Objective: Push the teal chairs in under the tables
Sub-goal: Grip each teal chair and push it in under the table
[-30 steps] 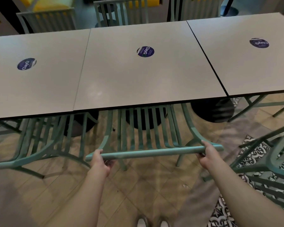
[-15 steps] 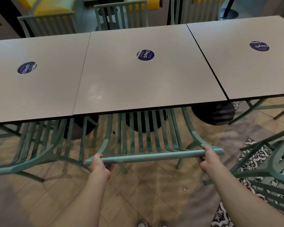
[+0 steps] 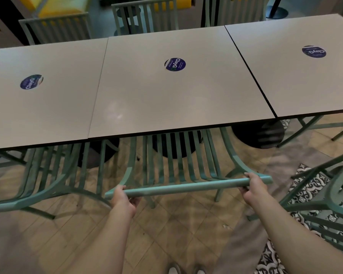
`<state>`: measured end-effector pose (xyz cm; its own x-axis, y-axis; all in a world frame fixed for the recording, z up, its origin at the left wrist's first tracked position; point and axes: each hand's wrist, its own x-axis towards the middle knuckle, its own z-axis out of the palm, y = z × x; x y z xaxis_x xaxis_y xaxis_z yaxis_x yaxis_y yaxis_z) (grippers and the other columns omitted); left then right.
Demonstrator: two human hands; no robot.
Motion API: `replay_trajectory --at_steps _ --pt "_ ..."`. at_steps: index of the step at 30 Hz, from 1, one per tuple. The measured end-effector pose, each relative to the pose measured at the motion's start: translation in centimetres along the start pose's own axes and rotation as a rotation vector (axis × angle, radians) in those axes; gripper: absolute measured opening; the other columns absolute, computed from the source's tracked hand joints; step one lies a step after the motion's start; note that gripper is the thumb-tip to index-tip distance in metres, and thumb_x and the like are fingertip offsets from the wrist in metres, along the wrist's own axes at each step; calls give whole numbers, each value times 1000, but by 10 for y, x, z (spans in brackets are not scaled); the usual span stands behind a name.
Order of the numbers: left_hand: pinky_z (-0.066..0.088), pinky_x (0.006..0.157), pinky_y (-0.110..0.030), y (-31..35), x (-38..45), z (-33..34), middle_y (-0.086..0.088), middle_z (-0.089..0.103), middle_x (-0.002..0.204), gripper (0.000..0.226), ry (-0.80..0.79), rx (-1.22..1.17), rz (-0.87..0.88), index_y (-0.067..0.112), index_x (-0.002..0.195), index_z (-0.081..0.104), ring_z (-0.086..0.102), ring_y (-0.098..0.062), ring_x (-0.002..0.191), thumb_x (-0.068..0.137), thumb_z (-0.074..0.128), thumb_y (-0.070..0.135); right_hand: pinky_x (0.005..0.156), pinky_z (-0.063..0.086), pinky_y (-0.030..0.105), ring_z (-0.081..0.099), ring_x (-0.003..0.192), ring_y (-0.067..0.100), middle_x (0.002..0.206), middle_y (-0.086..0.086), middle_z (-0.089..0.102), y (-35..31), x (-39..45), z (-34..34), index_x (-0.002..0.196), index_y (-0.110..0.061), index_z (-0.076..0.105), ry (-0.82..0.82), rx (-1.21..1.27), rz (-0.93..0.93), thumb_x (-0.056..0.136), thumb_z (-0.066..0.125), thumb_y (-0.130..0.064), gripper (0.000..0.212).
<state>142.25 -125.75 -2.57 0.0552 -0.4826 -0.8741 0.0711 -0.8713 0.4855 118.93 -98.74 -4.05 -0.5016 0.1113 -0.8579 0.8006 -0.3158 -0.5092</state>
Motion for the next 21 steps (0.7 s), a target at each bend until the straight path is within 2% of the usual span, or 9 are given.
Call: replay_trajectory --at_steps 4,6,9,15,18,21 --pt "53 66 -39 -4 -1 2 -20 55 117 48 6 4 -3 7 135 44 59 -34 97 91 56 20 77 55 31 59 85 22 114 13 56 -3 6 -1 125 -8 47 5 -12 4 87 64 -11 42" --pt "55 74 -41 -6 -2 3 -20 54 116 47 7 15 -1 8 135 43 59 -35 99 91 56 20 71 55 31 61 86 21 114 11 58 -5 11 -3 122 -9 49 3 -16 13 86 64 -11 39" --pt "55 88 -44 -8 -2 3 -20 54 114 46 6 5 -8 9 136 43 59 -35 102 92 55 20 78 56 32 62 88 21 115 11 60 -7 16 -4 124 -9 50 7 -27 22 86 65 -11 41" --pt "54 90 -45 -6 -3 2 -21 54 119 49 -24 -21 -28 8 137 41 59 -37 109 92 57 21 68 54 31 61 88 22 115 11 60 -7 20 -3 122 -8 50 3 -35 8 86 64 -11 38" --pt "54 93 -43 -5 -1 -2 -22 53 119 54 -62 -8 -47 6 137 39 60 -37 109 93 59 28 83 55 36 60 97 26 122 14 56 -6 19 -3 123 -8 48 -7 -34 -5 87 64 -12 40" --pt "53 93 -46 -7 1 -14 -24 55 123 58 -165 87 -37 4 132 42 62 -38 105 92 60 42 89 51 44 59 91 28 121 15 52 -6 15 -10 139 -13 39 -109 -27 -9 88 66 -24 58"
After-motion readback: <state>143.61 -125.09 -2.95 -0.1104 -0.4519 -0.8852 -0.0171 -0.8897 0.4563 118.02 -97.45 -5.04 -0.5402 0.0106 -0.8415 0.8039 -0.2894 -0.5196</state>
